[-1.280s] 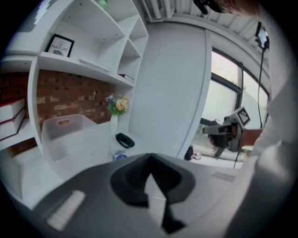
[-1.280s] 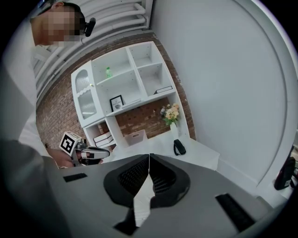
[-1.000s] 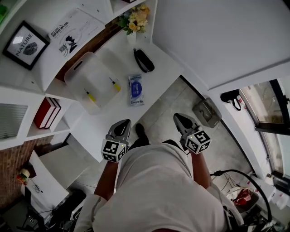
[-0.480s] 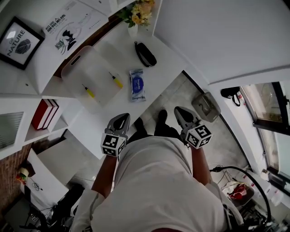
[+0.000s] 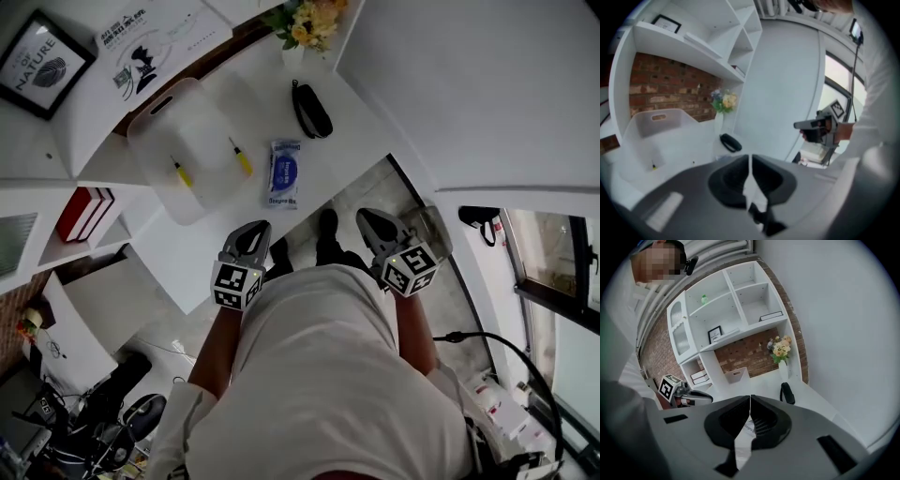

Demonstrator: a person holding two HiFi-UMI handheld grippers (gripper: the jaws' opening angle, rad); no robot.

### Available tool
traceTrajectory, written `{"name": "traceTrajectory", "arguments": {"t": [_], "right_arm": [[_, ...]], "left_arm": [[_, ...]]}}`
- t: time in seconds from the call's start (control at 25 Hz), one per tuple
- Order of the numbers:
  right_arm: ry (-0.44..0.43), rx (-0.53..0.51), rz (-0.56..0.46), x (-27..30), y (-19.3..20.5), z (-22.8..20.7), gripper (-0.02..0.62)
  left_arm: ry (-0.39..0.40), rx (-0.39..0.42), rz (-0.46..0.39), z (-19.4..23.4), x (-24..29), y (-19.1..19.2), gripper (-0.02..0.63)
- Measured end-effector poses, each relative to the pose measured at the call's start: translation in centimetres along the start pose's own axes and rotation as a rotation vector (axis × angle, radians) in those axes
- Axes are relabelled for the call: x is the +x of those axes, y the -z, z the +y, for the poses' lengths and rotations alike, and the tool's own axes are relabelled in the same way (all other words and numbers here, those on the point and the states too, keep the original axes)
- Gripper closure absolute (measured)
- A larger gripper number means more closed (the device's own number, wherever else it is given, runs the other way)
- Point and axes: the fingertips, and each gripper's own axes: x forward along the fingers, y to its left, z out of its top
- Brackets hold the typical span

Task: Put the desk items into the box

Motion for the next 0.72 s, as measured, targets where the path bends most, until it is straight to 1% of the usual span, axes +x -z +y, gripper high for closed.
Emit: {"name": "traceTrajectory", "arguments": {"t": [0.12,0.28,0.52,0.64,0.72], "right_arm": [[-0.032,-0.013,0.018,0.5,-0.6,-1.7,0.592],[-0.068,-0.016,0.049,0.8,-0.9,-4.0,0.592],[-0.119,-0.020,0.103,1.3,-0.6,-7.1,0.592],[-0.139,-0.021,0.127,1.6,-0.5,-8.5,0.592],[-0.153,-0.019,0.140,1.8,-0.4,-9.3,0.592]], "left_arm": [[-0.029,-0.001,0.021,-0.1,1.8,0.2,0.598],[-0.069,-0.009,0.056,-0.3,4.5,0.7,0.577],[-0.148,0.001,0.109,0.9,9.2,1.8,0.546],[-0.175,-0.020,0.135,1.7,11.6,2.7,0.529],[-0.193,-0.048,0.154,2.3,13.1,3.7,0.517]]}}
